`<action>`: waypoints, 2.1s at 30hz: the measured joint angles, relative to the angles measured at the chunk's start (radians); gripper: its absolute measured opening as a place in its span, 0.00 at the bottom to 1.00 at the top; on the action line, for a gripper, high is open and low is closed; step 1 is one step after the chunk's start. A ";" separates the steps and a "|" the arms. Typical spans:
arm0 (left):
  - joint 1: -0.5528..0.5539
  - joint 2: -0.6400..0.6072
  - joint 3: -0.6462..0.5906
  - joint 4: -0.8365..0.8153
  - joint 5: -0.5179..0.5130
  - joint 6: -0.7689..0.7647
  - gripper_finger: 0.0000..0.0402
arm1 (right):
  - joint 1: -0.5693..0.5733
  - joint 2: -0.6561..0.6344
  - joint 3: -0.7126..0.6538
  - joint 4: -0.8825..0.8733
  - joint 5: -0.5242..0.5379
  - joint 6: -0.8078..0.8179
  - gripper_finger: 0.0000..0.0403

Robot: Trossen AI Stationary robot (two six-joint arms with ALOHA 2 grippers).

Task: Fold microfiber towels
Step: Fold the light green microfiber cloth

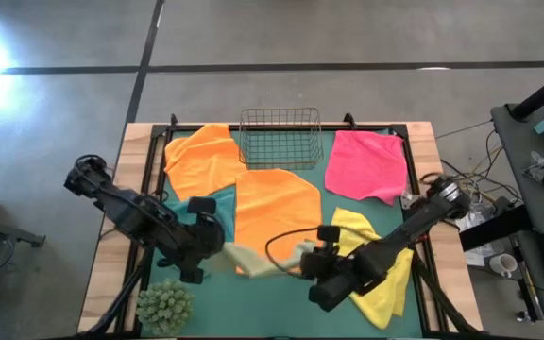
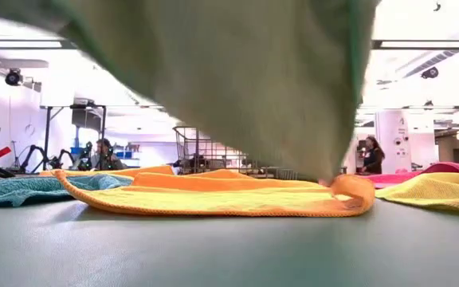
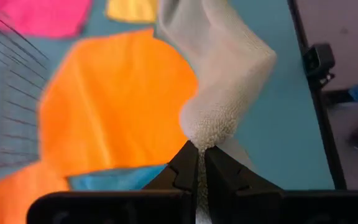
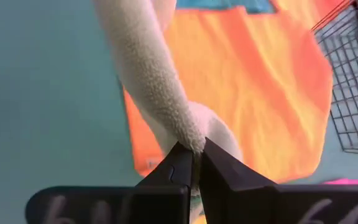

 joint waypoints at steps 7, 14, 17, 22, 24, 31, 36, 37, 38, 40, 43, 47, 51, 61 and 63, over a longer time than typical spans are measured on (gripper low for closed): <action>0.001 0.000 0.187 -0.099 -0.171 0.092 0.00 | 0.016 -0.101 -0.055 0.113 -0.019 0.074 0.02; 0.001 0.012 0.297 -0.100 -0.275 0.196 0.00 | 0.015 -0.117 -0.061 0.121 -0.099 0.082 0.02; 0.001 0.013 0.304 -0.098 -0.327 0.233 0.00 | 0.019 -0.113 -0.061 0.091 -0.037 0.114 0.02; 0.009 0.025 0.304 -0.093 -0.364 0.243 0.00 | 0.018 -0.113 -0.063 0.088 0.001 0.122 0.02; 0.009 0.036 0.304 -0.103 -0.361 0.243 0.00 | 0.017 -0.117 -0.063 0.112 -0.068 0.078 0.02; 0.011 0.066 0.304 -0.109 -0.277 0.234 0.00 | 0.014 -0.120 -0.063 0.035 -0.044 0.118 0.02; 0.021 0.081 0.303 -0.165 -0.210 0.128 0.00 | 0.011 -0.122 -0.041 -0.050 -0.048 0.196 0.02; 0.025 0.085 0.303 -0.191 -0.192 0.098 0.00 | 0.011 -0.123 -0.027 -0.075 -0.049 0.203 0.02; 0.027 0.089 0.303 -0.213 -0.178 0.068 0.00 | 0.011 -0.124 -0.013 -0.098 -0.049 0.206 0.02; 0.028 0.099 0.292 -0.223 -0.170 0.028 0.00 | 0.011 -0.125 0.020 -0.132 -0.049 0.204 0.02; 0.028 0.106 0.274 -0.222 -0.141 0.004 0.00 | 0.011 -0.125 0.074 -0.183 -0.047 0.194 0.02; 0.036 0.107 0.229 -0.222 -0.072 -0.074 0.00 | 0.011 -0.125 0.127 -0.271 -0.052 0.191 0.02; 0.036 0.108 0.177 -0.222 -0.033 -0.116 0.00 | 0.011 -0.126 0.141 -0.282 -0.126 0.154 0.02; 0.000 0.123 0.037 -0.113 0.194 -0.155 0.00 | 0.040 -0.074 0.133 -0.265 -0.262 0.174 0.02; -0.001 0.123 0.001 -0.081 0.199 -0.155 0.00 | 0.042 -0.063 0.133 -0.269 -0.282 0.176 0.02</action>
